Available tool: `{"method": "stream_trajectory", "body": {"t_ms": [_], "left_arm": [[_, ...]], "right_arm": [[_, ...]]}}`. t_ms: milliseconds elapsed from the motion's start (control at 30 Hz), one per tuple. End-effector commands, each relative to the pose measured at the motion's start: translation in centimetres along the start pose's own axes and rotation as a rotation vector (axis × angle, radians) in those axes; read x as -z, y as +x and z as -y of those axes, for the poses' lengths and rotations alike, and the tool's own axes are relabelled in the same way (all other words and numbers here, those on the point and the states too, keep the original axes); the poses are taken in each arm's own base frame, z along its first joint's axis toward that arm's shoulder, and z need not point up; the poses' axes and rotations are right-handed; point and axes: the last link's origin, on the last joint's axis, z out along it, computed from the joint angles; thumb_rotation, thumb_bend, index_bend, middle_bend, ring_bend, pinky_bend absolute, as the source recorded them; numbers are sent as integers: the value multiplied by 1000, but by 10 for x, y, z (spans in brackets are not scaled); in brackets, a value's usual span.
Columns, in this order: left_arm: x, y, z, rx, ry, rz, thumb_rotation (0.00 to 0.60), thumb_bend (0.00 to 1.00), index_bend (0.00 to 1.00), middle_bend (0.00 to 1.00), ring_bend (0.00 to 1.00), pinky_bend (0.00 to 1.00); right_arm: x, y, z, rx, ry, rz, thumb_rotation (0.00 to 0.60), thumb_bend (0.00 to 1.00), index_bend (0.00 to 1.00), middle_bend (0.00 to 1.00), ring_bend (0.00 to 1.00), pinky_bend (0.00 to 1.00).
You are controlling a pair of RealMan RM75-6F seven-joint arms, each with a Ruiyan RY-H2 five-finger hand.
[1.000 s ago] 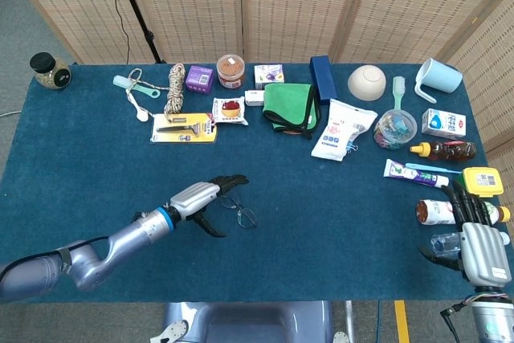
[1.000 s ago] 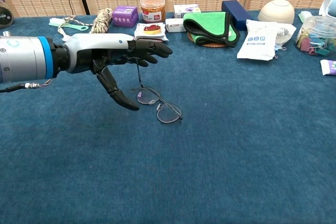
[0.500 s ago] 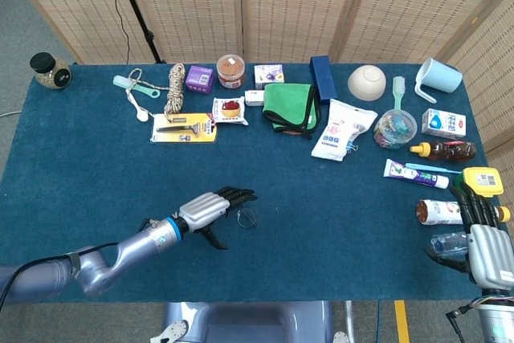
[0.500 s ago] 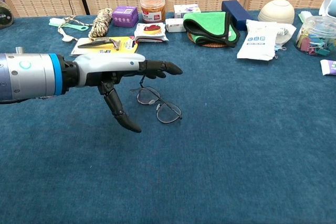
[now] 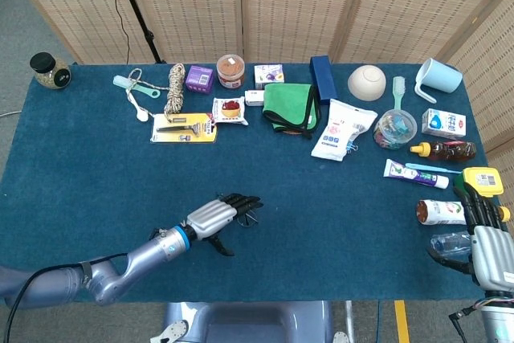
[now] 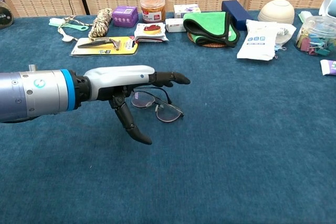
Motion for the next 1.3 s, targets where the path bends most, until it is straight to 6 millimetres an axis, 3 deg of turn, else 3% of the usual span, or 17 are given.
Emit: {"method": "stream_trajectory", "body": {"t_ms": [33,167,433,533,800,1300], "left_arm": [[-2,-1,-3,79,-23,-54,567,25,0,0,0,0],[-3,-2,-5,169,-50,-108,512,25,0,0,0,0],[-8,-13,-1,254,-73,-103,264,25,0,0,0,0],[-11,-16,0,294,-76,-99,202,24,0,0,0,0],[-20,-22,2,409,-82,-119,161,24,0,0,0,0],[-25,-33,13,484,-45,-105,149,24,0,0,0,0]], "right_arm": [[0,0,0,-1,0,-1,600,0,32,0,0,0],[0,0,0,0,0,0,600,0,32,0,0,0],[0,1,1,1,1,0,600,0,33,0,0,0],[1,1,1,1,0,1,600,0,32,0,0,0],[1,2,-1,4,-5,-1,600,0,32,0,0,0],[1,2,-2,6,-12,1,600,0,32,0,0,0]]}}
